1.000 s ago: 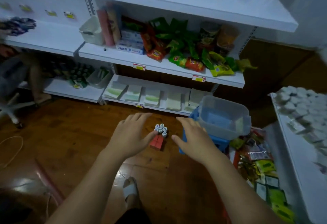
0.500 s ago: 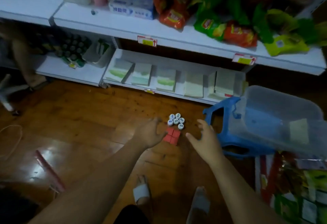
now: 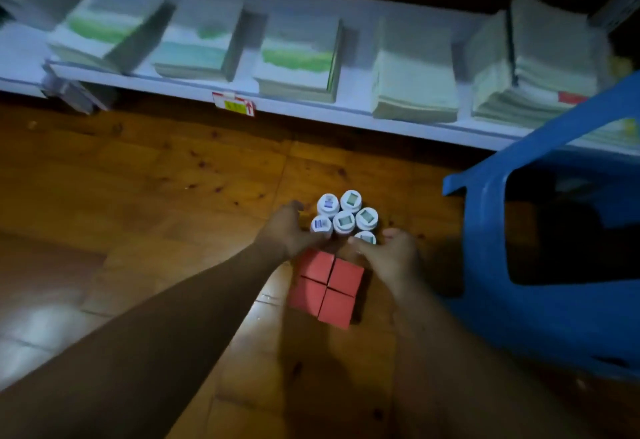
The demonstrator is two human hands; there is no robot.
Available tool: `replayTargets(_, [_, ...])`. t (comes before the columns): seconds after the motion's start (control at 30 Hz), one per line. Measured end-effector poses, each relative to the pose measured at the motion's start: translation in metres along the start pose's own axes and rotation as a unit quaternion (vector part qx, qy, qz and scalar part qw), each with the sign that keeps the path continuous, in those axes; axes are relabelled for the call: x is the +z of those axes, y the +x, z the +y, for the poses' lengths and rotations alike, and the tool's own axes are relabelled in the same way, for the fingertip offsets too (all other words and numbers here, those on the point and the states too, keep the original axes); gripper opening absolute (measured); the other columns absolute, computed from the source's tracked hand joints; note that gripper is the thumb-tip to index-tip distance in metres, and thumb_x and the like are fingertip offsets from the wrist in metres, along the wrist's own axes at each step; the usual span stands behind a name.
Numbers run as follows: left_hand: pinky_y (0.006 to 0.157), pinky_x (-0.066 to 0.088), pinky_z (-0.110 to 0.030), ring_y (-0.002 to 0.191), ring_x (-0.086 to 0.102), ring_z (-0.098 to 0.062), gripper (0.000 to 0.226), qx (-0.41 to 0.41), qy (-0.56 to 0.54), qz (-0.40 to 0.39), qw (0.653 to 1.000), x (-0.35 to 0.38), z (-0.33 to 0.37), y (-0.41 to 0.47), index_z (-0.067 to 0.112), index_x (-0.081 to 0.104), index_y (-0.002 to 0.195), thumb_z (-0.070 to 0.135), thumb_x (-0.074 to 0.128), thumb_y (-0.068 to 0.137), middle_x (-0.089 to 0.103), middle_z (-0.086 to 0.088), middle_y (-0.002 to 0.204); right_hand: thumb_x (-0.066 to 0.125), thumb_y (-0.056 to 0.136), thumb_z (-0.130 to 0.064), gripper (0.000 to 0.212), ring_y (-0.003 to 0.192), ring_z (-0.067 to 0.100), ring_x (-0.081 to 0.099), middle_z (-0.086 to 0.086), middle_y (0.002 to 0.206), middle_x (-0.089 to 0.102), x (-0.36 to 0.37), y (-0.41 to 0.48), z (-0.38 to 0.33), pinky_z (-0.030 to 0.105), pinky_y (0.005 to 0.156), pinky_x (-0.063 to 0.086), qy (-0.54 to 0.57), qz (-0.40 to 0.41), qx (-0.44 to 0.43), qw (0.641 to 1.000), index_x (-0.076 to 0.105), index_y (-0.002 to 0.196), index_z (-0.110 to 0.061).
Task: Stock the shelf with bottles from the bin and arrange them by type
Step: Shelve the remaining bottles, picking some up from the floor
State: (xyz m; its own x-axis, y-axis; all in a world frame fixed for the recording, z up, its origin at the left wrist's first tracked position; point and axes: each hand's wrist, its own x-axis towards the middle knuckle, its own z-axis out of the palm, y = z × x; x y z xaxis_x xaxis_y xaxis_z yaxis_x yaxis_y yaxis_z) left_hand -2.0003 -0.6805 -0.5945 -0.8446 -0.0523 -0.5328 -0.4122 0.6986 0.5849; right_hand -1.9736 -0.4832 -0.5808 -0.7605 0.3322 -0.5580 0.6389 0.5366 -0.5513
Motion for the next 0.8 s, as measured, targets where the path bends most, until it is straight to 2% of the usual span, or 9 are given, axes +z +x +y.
replayTargets(0.07, [0.089,0.057,-0.036,0.106,0.065,-0.019,0.076,0.001,-0.003,-0.003,1.000,0.009,-0.009,0.019,0.019,0.061,0.131,0.052,0.093,0.071,0.069,-0.002,0.121,0.091,0.070,-0.052,0.066,0.099,0.024,0.068,0.004,0.112,0.073,0.019,0.021,0.011,0.039,0.083,0.057,0.000,0.004,0.009,1.000,0.069,0.121,-0.017])
replayTargets(0.17, [0.084,0.062,-0.043,0.093,0.071,-0.012,0.056,0.033,-0.005,0.016,0.999,0.019,-0.019,0.030,0.031,0.070,0.108,0.063,0.087,0.064,0.076,0.011,0.101,0.093,0.069,-0.036,0.030,0.082,0.016,0.072,-0.008,0.084,0.074,0.037,0.037,0.027,0.031,0.065,0.057,0.017,0.001,-0.026,1.000,0.073,0.087,-0.023])
replayTargets(0.23, [0.077,0.063,-0.043,0.085,0.072,-0.009,0.050,0.064,0.002,0.026,0.998,0.021,-0.024,0.029,0.032,0.073,0.107,0.063,0.077,0.068,0.077,0.012,0.095,0.088,0.077,-0.023,0.017,0.082,0.015,0.074,-0.007,0.081,0.075,0.043,0.040,0.037,0.024,0.057,0.049,0.012,0.019,-0.062,0.998,0.077,0.088,-0.015])
replayTargets(0.3, [0.076,0.062,-0.042,0.085,0.071,-0.009,0.048,0.089,0.004,0.038,0.995,0.014,-0.024,0.021,0.028,0.073,0.109,0.062,0.068,0.076,0.076,0.010,0.095,0.085,0.080,-0.019,0.011,0.079,0.013,0.074,-0.007,0.079,0.075,0.041,0.034,0.038,0.027,0.058,0.053,0.017,0.035,-0.082,0.996,0.077,0.088,-0.016])
replayTargets(0.43, [0.078,0.059,-0.032,0.091,0.070,-0.005,0.023,0.112,-0.042,0.068,0.990,-0.029,-0.008,-0.011,0.023,0.074,0.106,0.044,0.072,0.096,0.075,0.011,0.095,0.082,0.082,-0.033,0.014,0.067,0.007,0.068,-0.010,0.069,0.070,0.002,-0.006,0.019,0.038,0.060,0.061,0.014,0.050,-0.101,0.994,0.070,0.079,-0.026])
replayTargets(0.5, [0.085,0.060,-0.029,0.097,0.071,-0.001,0.014,0.140,-0.125,0.079,0.979,-0.062,0.016,-0.041,0.021,0.076,0.108,0.032,0.070,0.101,0.077,0.010,0.100,0.080,0.085,-0.035,0.011,0.067,0.006,0.068,-0.010,0.072,0.072,-0.033,-0.038,-0.005,0.035,0.057,0.058,0.045,0.044,-0.123,0.990,0.071,0.085,-0.028])
replayTargets(0.57, [0.086,0.059,-0.029,0.096,0.071,-0.002,0.012,0.156,-0.220,0.079,0.960,-0.105,0.057,-0.079,0.020,0.077,0.107,0.025,0.067,0.104,0.078,0.011,0.098,0.080,0.086,-0.030,0.010,0.075,0.005,0.070,-0.013,0.080,0.074,-0.076,-0.077,-0.044,0.029,0.064,0.054,0.124,0.026,-0.135,0.983,0.073,0.094,-0.028])
replayTargets(0.7, [0.091,0.060,-0.054,0.102,0.070,-0.014,0.013,0.106,-0.369,0.060,0.921,-0.198,0.166,-0.167,0.025,0.076,0.112,0.028,0.065,0.104,0.074,0.010,0.102,0.081,0.082,-0.032,0.031,0.097,0.011,0.075,-0.015,0.100,0.078,-0.175,-0.168,-0.147,0.042,0.089,0.061,0.304,-0.002,-0.143,0.942,0.071,0.111,-0.037])
replayTargets(0.8, [0.090,0.062,-0.055,0.111,0.070,-0.018,0.024,0.118,-0.438,0.045,0.890,-0.276,0.259,-0.247,0.023,0.074,0.123,0.032,0.062,0.104,0.073,0.004,0.113,0.077,0.091,-0.012,0.038,0.096,0.011,0.075,-0.011,0.103,0.078,-0.269,-0.245,-0.229,0.050,0.096,0.059,0.395,-0.019,-0.160,0.905,0.065,0.119,-0.034])
